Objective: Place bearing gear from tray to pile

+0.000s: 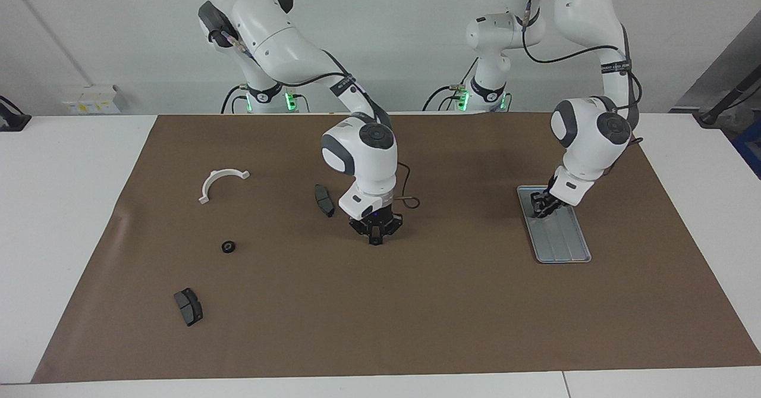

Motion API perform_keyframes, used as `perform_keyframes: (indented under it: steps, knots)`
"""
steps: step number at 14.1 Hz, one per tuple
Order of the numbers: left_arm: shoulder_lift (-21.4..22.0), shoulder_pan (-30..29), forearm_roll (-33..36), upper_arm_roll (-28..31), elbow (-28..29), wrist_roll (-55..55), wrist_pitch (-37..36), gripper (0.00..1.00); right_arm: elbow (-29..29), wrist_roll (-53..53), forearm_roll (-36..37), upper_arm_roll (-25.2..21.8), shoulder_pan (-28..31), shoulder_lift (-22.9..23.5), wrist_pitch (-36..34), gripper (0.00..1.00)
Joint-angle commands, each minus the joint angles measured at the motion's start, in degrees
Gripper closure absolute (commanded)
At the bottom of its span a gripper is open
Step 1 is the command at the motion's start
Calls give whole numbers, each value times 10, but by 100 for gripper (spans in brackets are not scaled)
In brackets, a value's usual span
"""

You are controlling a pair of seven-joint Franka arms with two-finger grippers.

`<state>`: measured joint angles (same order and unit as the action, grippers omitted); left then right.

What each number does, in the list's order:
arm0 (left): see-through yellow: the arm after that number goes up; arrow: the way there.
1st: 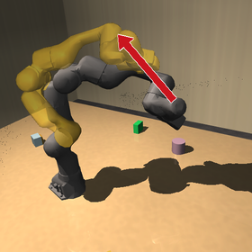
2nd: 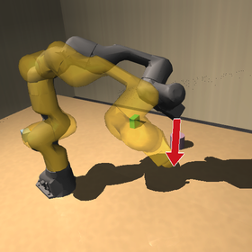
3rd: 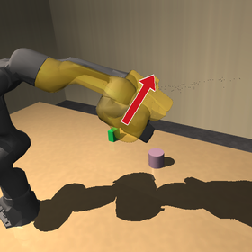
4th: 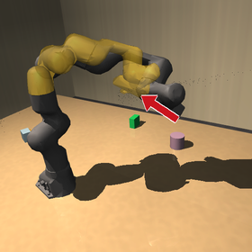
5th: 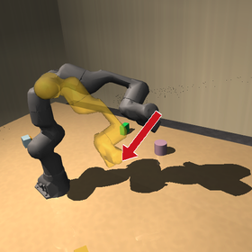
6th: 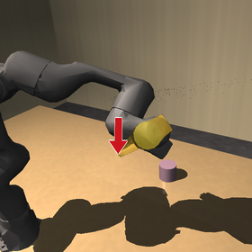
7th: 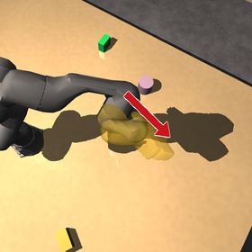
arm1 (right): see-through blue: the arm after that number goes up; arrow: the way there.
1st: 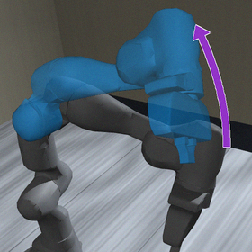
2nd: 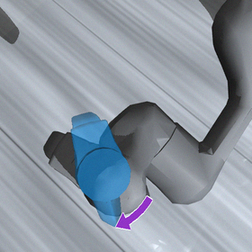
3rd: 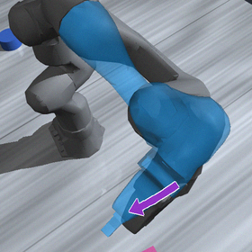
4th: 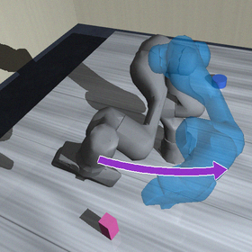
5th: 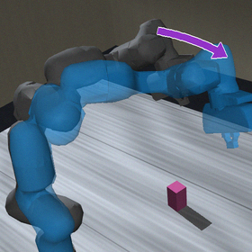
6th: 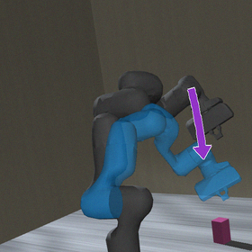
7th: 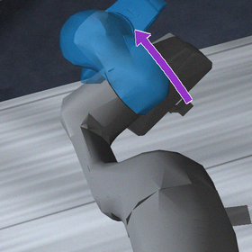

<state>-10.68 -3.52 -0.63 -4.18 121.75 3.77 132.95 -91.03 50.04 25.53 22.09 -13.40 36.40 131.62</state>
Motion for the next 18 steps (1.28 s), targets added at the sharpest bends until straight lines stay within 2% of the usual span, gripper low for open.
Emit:
perform_keyframes:
  steps: [1, 3, 5, 8, 11, 12, 14, 18]
  knots:
    - [0, 3, 11, -5, -65, 16, -49, 100, 1, -18, -12, 7, 28, -39, -36, 100]
    - [-17, 32, 11, -7, -128, 71, -105, 100, -2, -93, -41, -4, 57, -69, -54, 100]
    - [-20, 87, 11, -7, -148, 151, -125, 100, -3, -177, -95, -60, 63, -89, -53, 100]
    - [-26, 177, 12, -7, -163, 287, -110, 100, -9, -293, -168, -137, 65, -90, -32, 100]
    - [-32, 263, 10, -7, -167, 355, -90, 100, -21, -367, -226, -186, 68, -65, 22, 100]
    - [-47, 286, 10, -7, -179, 366, -90, 100, -31, -384, -226, -194, 69, -63, 26, 100]
    - [-110, 338, 11, -4, -238, 407, -96, 100, -62, -404, -227, -206, 69, -66, 45, 100]
    - [-144, 369, 18, -5, -245, 423, -68, 100, -107, -412, -227, -211, 70, -71, 92, 100]
